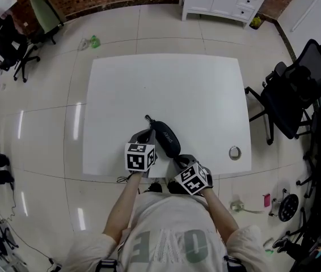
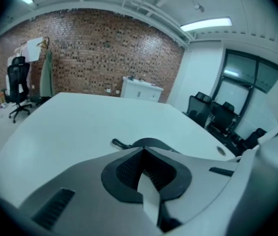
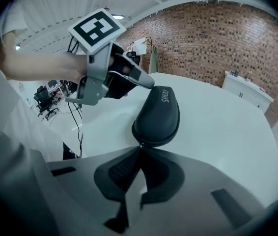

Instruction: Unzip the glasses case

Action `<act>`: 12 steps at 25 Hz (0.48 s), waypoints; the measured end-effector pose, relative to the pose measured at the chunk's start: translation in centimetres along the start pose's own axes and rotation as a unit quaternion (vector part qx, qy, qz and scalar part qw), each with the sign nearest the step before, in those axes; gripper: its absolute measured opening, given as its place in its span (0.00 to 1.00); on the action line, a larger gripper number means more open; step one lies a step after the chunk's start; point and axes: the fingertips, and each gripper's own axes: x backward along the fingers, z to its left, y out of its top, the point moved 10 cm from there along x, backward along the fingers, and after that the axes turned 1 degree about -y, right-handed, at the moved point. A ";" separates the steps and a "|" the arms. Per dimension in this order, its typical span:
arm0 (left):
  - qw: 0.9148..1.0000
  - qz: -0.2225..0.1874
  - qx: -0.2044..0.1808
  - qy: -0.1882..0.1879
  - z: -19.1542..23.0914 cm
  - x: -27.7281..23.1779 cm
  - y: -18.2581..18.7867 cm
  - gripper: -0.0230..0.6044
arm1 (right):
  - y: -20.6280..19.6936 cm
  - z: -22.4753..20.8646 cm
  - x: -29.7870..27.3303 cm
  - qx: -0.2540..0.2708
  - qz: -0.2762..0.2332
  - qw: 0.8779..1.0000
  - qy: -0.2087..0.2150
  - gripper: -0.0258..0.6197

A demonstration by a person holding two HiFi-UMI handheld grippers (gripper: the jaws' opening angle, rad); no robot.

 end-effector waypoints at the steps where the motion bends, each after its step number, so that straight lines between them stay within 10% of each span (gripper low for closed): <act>1: 1.000 0.000 -0.001 -0.027 -0.9 0.4 0.2 0.04 | 0.0 -0.1 0.0 -0.004 -0.001 1.000 0.002 0.04; 12: 0.992 0.044 -0.082 -0.086 -7.8 -1.2 -0.8 0.04 | 0.8 1.4 -0.5 -0.007 -0.005 1.000 0.022 0.04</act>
